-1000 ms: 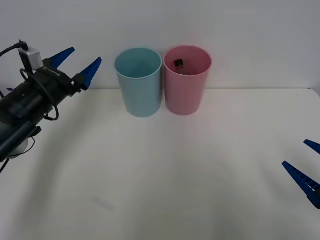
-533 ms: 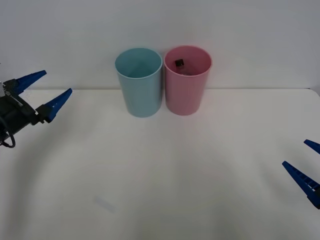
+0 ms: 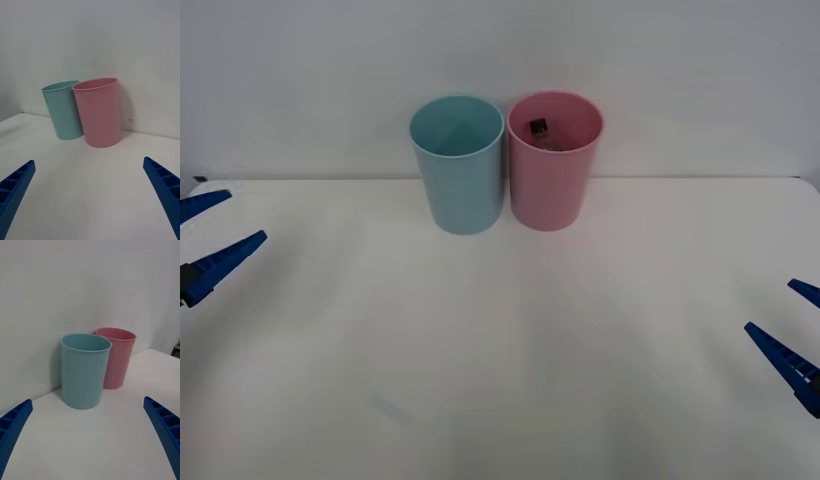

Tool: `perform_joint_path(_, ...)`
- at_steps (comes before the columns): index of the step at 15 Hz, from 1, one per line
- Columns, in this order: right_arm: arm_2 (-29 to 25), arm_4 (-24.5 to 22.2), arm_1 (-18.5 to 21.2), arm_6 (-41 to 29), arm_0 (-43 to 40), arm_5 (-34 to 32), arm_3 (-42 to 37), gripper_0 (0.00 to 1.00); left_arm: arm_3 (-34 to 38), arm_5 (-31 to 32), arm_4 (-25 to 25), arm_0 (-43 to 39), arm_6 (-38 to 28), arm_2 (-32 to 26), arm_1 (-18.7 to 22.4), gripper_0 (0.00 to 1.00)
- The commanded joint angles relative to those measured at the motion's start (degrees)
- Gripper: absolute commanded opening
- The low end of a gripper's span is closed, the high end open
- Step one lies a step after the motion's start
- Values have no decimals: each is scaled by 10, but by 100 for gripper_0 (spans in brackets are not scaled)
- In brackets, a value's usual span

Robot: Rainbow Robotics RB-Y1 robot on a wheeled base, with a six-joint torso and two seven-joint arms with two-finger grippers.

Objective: Grasp the object on the table and drop it into the matching bin: aluminum can to the light blue bin, PET bottle to the pink bin.

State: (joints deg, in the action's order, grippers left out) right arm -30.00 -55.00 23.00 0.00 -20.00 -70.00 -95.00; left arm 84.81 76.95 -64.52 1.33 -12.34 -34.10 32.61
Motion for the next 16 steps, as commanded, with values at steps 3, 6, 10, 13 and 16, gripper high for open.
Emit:
perform_joint_path(3,0,0,0,0,0,0,0,100,3,64,-1,-46,27,-28,23,100)
perform_joint_path(6,0,0,0,0,0,0,0,100,3,67,-2,-79,86,-29,25,100)
perform_joint_path(10,0,0,0,0,0,0,0,100,3,72,4,-96,90,-21,25,100)
perform_joint_path(13,0,0,0,0,0,0,0,100,3,61,4,-100,86,-10,25,100)
perform_joint_path(16,0,0,0,0,0,0,0,100,3,61,4,-100,86,-10,25,100)
